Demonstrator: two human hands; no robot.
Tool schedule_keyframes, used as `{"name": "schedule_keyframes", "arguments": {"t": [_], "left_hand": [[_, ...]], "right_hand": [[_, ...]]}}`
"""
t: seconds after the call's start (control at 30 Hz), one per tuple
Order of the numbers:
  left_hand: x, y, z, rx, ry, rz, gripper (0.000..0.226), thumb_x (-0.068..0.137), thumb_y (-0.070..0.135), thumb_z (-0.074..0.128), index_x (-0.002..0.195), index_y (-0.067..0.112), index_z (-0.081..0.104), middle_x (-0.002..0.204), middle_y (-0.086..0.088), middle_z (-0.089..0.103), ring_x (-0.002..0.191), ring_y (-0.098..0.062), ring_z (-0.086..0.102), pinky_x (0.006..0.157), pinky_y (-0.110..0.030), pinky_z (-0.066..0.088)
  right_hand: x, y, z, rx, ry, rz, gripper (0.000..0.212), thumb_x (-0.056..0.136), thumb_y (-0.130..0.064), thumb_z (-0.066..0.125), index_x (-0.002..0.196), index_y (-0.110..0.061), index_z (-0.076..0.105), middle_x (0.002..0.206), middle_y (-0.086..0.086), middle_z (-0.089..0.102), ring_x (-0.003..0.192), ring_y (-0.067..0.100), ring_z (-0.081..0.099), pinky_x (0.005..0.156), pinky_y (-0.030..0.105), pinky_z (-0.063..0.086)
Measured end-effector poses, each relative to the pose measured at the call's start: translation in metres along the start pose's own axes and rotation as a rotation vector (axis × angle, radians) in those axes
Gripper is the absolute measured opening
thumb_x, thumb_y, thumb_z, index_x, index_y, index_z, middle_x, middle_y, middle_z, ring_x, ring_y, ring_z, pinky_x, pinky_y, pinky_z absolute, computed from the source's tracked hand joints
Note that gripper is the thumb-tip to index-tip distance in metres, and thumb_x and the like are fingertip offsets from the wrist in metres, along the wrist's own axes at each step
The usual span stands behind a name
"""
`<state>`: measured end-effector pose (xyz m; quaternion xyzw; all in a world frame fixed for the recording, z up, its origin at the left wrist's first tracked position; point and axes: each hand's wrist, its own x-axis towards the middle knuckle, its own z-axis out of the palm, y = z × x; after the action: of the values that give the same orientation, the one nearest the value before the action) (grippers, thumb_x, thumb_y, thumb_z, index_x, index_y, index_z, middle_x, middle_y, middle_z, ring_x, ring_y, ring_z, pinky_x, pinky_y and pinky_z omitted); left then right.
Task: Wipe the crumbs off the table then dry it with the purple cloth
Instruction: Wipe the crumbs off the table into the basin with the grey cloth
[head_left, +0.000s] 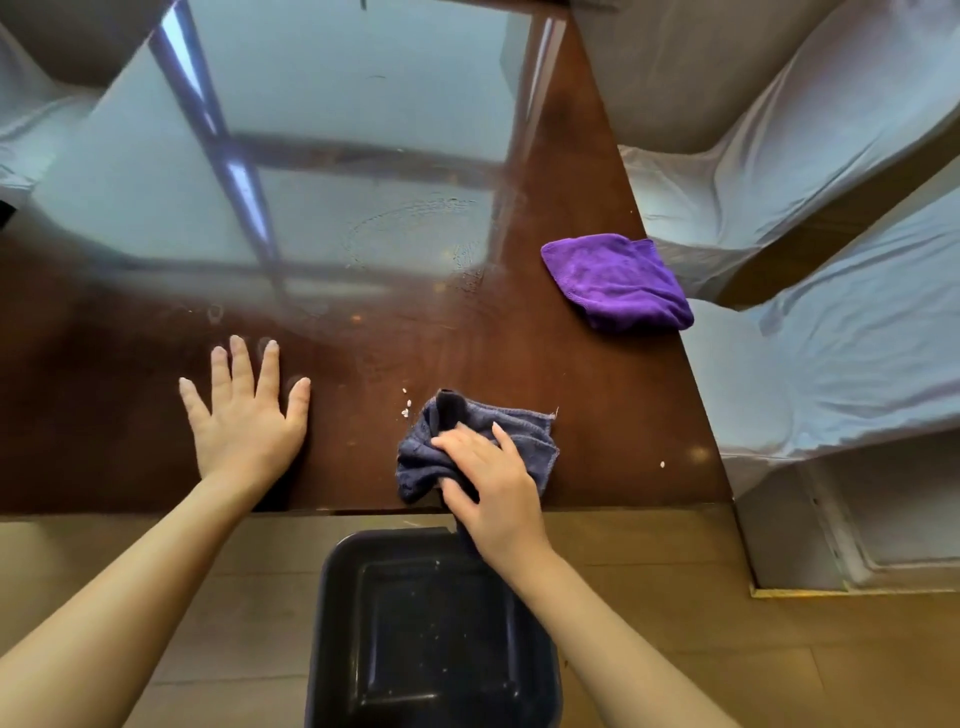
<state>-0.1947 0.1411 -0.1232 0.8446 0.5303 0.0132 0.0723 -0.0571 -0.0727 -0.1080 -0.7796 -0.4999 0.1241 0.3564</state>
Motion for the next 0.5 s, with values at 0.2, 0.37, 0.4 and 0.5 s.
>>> {"name": "schedule_keyframes", "arguments": {"t": [0.2, 0.37, 0.4, 0.5], "left_hand": [[0.000, -0.001, 0.002, 0.001, 0.015, 0.013, 0.063, 0.091, 0.055, 0.015, 0.146, 0.025, 0.006, 0.158, -0.008, 0.000, 0.144, -0.023, -0.005, 0.114, -0.053, -0.006], [0.001, -0.001, 0.003, 0.000, 0.018, 0.020, 0.063, 0.091, 0.054, 0.016, 0.146, 0.024, 0.007, 0.158, -0.009, 0.001, 0.144, -0.024, -0.004, 0.114, -0.054, -0.005], [0.000, -0.001, 0.003, -0.001, 0.017, 0.019, 0.063, 0.091, 0.054, 0.016, 0.146, 0.024, 0.007, 0.158, -0.009, 0.001, 0.144, -0.024, -0.004, 0.114, -0.054, -0.005], [0.000, 0.000, 0.002, -0.005, 0.015, 0.015, 0.063, 0.091, 0.053, 0.017, 0.146, 0.024, 0.008, 0.158, -0.009, 0.001, 0.144, -0.024, -0.004, 0.114, -0.054, -0.006]], "right_hand": [[-0.017, -0.009, -0.005, 0.400, 0.150, 0.230, 0.037, 0.085, -0.013, 0.064, 0.118, -0.028, 0.060, 0.122, -0.008, 0.063, 0.121, 0.002, 0.050, 0.105, 0.021, 0.037], [0.000, 0.008, -0.058, 0.818, 0.463, 0.406, 0.033, 0.082, -0.013, 0.064, 0.108, -0.034, 0.063, 0.115, -0.004, 0.067, 0.100, 0.000, 0.063, 0.084, 0.013, 0.048], [0.001, 0.015, -0.073, 0.826, 0.497, 0.416, 0.031, 0.081, -0.019, 0.065, 0.107, -0.035, 0.064, 0.112, -0.006, 0.069, 0.099, 0.001, 0.064, 0.081, 0.013, 0.050], [0.003, 0.037, -0.119, 0.773, 0.630, 0.396, 0.024, 0.078, -0.030, 0.067, 0.102, -0.036, 0.068, 0.099, -0.018, 0.072, 0.098, 0.004, 0.065, 0.079, 0.017, 0.054]]}}
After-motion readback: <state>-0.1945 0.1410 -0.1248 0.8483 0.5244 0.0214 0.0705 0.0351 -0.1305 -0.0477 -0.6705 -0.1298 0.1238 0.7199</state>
